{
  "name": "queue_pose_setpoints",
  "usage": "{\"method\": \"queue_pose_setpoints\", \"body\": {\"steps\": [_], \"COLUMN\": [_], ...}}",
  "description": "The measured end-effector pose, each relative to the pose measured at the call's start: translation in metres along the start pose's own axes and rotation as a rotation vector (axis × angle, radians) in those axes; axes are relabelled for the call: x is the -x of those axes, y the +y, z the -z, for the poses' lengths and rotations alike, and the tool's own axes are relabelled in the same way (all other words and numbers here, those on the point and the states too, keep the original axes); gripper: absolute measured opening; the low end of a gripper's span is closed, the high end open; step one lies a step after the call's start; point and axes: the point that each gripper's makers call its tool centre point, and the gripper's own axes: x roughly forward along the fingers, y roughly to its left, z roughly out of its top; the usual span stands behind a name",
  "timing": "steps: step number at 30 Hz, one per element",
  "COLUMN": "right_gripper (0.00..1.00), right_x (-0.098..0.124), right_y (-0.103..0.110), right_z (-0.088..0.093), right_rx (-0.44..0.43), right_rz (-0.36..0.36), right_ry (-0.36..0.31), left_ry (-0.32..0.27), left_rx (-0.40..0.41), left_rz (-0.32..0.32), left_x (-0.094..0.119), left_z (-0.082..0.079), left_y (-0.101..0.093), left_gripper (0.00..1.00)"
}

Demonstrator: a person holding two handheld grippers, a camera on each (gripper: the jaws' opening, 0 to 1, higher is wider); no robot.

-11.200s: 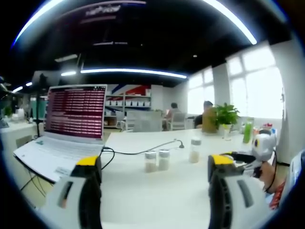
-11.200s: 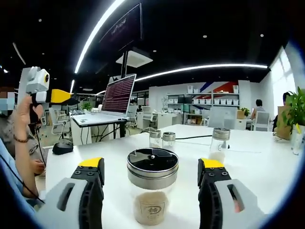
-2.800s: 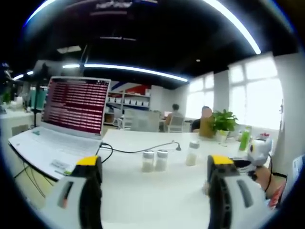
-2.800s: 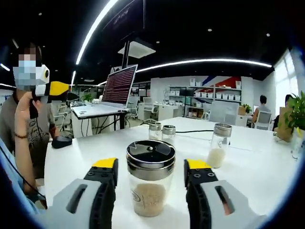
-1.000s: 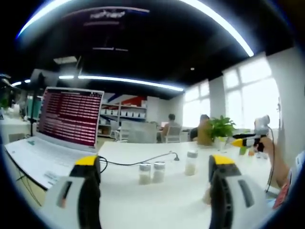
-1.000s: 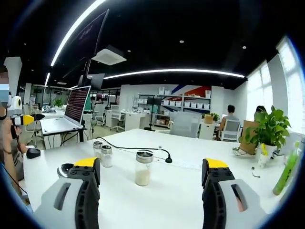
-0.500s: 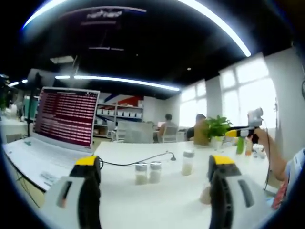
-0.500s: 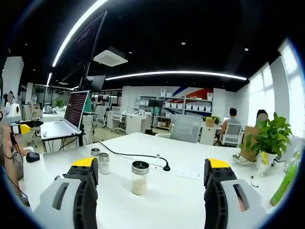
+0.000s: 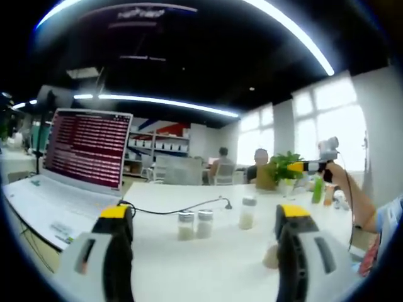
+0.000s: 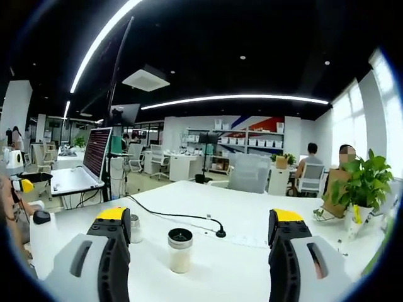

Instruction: Rotate the seasoning bottle until the label or dispensing opening points toward the visible target arrow and the bottle remains upright within the marked orientation range

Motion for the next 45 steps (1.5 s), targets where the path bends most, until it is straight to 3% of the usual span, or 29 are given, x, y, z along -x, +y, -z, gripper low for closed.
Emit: {"method": "queue_pose_setpoints", "body": {"steps": [5,11,15,19,21,26,39,42,45], "right_gripper": [0.94,0.92,0.86,0.85,0.81,0.79,0.72,0.67,0.56], "right_x": [-0.018,-0.044,-0.058,-0.073,-0.081,-0.103,-0.120,-0.123,-0.124], "right_y": [0.007,0.014,0.020,0.022,0.025,0.031,0.044,0.046,0.050], "right_z": [0.018,0.037,0.048,0.061,0.063,0.082,0.116,0.122,0.126], "right_rx": [-0.079,-0.111,-0.101,-0.035,-0.021,-0.052,-0.057,-0.050,-0.064], "right_rz": [-0.062,-0.086,-0.123,-0.119,-0.123,-0.159,-0.175,-0.175,-0.192], "right_ry": [0.005,0.005,0.007,0.011,-0.014,0.003,0.015,0.022,0.018], "left_ry": [0.014,0.010,0.018,0.038,0.036,0.042,0.041,0.046,0.053], "left_rx": [0.004,-0.015,-0.009,-0.012,-0.018,-0.018,-0.023,-0.018,-0.020], "left_rz": [-0.003,0.016,0.020,0.017,0.018,0.025,0.017,0.024,0.024], "left_x": [0.000,-0.001,-0.006,-0.008,-0.007,-0.007,-0.006,-0.007,-0.007], "left_z": [0.004,0.003,0.006,0.010,0.009,0.010,0.010,0.011,0.013], "left_y": [0.001,-0.008,-0.009,-0.008,-0.010,-0.010,-0.004,-0.005,-0.005], "left_gripper": [1.00,1.00,1.00,1.00,1.00,1.00,1.00,1.00,0.99]}}
